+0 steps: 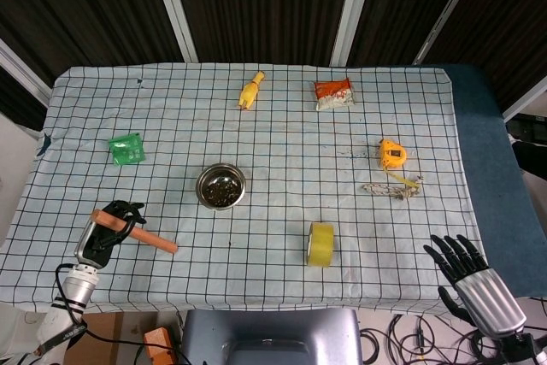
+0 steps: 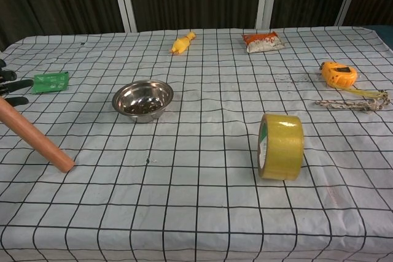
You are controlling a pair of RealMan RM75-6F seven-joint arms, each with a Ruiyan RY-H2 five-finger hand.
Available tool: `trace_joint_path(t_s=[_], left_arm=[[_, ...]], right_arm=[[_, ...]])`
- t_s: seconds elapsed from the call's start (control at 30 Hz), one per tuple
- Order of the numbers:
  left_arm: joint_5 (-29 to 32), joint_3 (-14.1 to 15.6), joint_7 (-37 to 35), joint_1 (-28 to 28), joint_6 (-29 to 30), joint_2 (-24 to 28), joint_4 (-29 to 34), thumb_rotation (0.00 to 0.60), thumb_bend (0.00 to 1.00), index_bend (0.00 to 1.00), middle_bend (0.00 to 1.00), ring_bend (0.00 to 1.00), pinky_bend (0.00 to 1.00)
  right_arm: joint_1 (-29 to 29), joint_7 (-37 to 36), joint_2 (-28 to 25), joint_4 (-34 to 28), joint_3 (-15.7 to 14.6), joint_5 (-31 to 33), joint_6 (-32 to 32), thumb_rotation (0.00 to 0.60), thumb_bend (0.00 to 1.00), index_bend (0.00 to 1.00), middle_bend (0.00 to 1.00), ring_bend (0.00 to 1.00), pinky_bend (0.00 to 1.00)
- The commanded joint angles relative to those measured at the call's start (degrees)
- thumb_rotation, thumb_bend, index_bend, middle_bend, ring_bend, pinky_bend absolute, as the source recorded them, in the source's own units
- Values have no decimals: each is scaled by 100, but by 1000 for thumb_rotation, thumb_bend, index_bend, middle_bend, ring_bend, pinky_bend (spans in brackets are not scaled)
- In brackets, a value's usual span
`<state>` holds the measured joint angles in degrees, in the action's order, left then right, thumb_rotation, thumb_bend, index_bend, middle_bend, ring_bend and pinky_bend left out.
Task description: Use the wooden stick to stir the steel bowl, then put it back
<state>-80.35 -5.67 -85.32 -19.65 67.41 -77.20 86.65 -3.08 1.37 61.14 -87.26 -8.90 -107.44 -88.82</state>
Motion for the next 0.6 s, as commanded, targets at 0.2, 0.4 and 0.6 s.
trace_joint_path(t_s=[0.2, 0.4, 0.6], left_arm=[[103, -122, -16, 0, -196, 101, 218, 600, 286, 661, 733, 463, 660], [140, -168, 147, 28, -225, 36, 282, 600, 298, 745, 868, 731, 985], [270, -245, 462, 84, -162, -170, 291, 600, 491, 867, 987, 884, 1000]], right_arm=[[-14, -28, -9, -2, -7, -27, 17, 600, 428, 0, 0, 0, 27], [-24, -69, -21, 5, -18, -51, 21, 600, 428, 0, 0, 0, 32], [-16, -74, -21, 7, -8, -43, 4, 600, 428, 0, 0, 0, 31]])
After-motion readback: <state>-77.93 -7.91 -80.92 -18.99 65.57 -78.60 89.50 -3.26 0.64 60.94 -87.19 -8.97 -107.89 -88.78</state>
